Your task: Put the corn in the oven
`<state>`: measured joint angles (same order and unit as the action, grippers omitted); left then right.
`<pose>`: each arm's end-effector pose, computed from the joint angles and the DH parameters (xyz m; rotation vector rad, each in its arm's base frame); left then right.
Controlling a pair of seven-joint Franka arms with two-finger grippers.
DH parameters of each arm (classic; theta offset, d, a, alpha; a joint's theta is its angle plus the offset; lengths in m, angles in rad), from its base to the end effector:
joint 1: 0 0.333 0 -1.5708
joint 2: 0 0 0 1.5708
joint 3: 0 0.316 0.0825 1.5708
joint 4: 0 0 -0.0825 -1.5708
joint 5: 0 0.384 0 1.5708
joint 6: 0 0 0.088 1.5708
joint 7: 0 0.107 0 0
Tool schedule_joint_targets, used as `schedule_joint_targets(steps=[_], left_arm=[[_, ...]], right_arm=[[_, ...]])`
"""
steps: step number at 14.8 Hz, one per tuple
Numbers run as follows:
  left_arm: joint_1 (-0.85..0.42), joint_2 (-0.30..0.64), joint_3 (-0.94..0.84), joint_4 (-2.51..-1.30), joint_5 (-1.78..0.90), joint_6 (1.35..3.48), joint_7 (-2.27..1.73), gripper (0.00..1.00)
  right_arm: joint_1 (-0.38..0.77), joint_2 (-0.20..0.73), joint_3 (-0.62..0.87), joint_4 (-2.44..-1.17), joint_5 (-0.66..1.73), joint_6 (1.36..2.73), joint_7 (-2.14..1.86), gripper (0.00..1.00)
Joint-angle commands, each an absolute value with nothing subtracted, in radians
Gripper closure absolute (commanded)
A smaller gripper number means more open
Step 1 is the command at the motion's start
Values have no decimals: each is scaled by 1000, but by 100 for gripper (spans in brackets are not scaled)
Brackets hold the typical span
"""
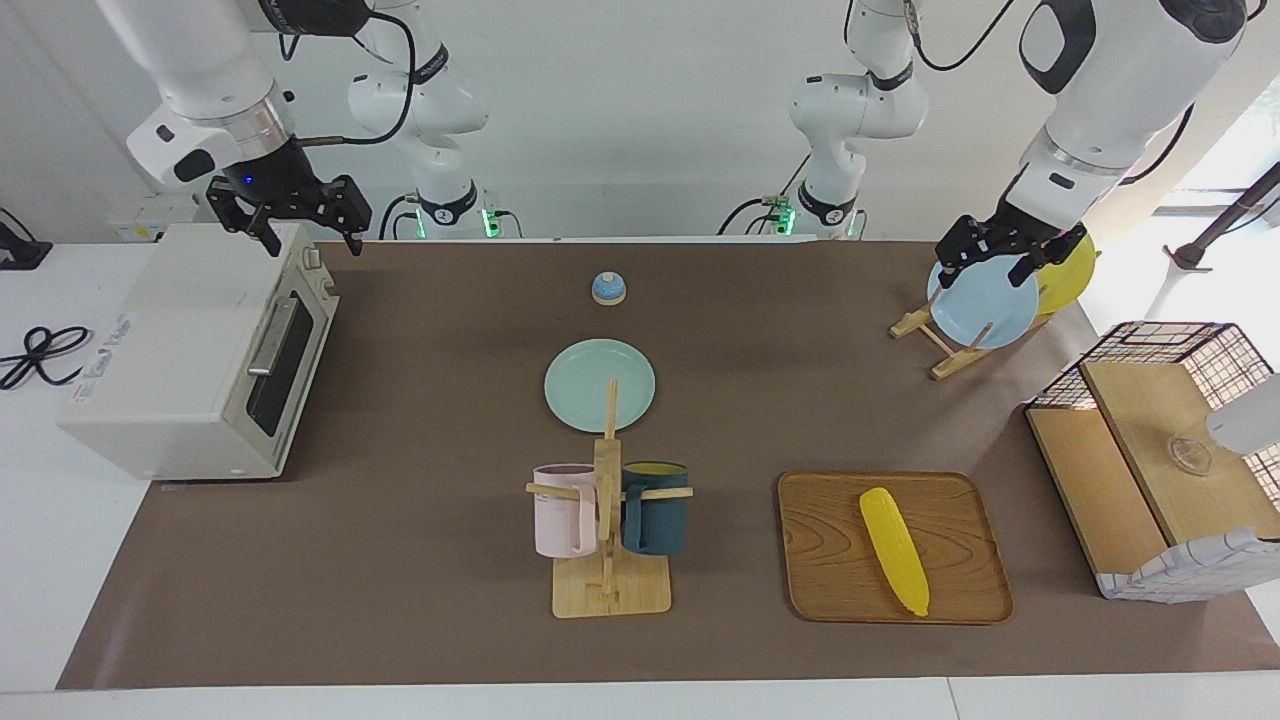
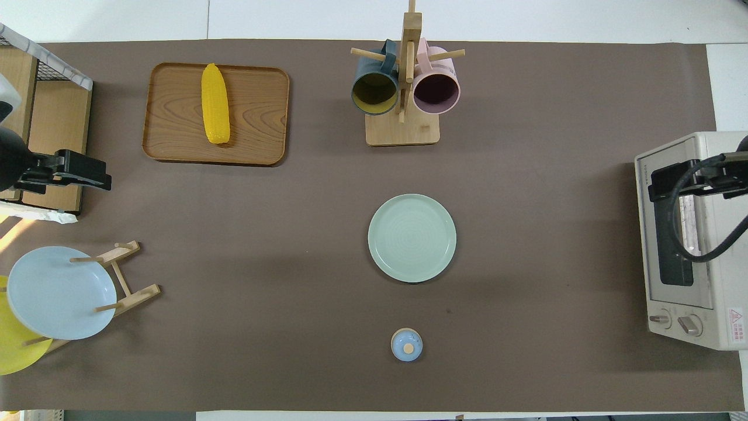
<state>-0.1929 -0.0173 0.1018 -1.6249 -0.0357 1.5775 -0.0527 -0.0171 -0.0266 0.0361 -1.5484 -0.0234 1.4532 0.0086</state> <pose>0.5460 -0.0532 0.6091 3.1054 -0.0585 -0.0509 0.5340 0.0077 0.6395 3.1145 0.0131 -0.1064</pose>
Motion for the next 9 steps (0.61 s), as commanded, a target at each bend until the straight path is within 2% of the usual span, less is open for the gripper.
schedule_joint_targets(steps=[1,9], left_arm=[[-209,-32,109,-1643,-11,1594,-51,0],[-209,-34,109,-1652,-21,1640,-63,0]], right_arm=[[-25,-40,37,-1562,-9,1448,17,0],[-25,-40,38,-1563,-9,1448,17,0]])
